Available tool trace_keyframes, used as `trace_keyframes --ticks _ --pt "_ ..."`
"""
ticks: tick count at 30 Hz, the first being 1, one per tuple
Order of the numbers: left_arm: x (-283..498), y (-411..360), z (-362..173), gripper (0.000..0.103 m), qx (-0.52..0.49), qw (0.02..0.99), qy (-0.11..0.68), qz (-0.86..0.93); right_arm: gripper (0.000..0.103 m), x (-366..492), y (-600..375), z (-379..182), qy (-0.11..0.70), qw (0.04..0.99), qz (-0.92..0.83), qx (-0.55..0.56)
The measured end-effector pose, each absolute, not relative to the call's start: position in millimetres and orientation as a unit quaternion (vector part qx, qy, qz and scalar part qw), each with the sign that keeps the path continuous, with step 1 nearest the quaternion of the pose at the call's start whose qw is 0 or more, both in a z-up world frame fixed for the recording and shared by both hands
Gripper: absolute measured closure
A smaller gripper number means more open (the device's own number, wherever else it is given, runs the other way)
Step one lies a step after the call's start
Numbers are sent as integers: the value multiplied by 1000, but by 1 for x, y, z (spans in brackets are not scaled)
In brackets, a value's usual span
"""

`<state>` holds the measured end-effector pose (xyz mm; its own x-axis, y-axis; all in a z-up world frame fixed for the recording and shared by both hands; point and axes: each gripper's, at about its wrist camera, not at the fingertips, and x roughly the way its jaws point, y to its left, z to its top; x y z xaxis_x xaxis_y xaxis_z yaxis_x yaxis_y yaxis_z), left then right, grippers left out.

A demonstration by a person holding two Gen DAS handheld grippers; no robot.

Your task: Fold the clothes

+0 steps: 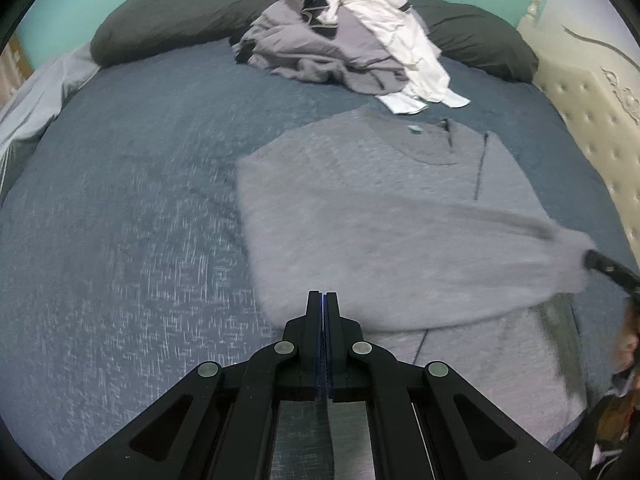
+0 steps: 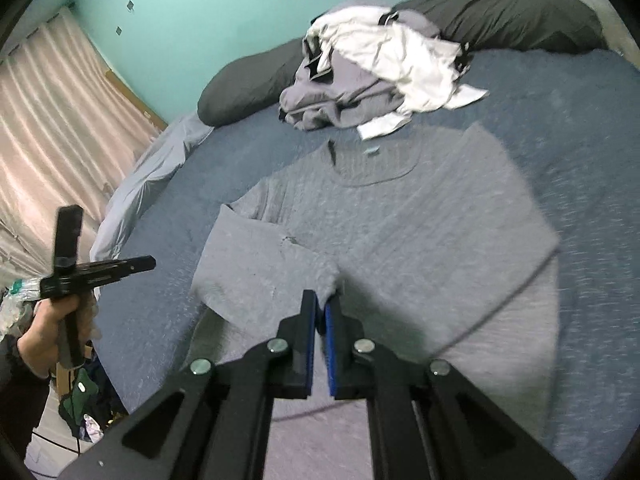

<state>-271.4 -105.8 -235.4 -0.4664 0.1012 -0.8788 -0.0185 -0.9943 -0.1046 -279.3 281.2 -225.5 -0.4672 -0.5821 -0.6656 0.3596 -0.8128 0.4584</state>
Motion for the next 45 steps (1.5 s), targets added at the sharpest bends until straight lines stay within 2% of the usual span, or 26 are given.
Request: trace_keyframes --ticks 17,29,45 --pt "-295 -55 -316 99 -568 54 -6 821 99 -268 405 -160 -145 205 -896 367" --pt "-322 -43 -331 98 -563 43 19 825 99 -274 444 -174 -157 169 -901 366" --pt "-335 -14 -318 98 -534 69 37 842 99 -279 489 -166 -170 126 -914 347"
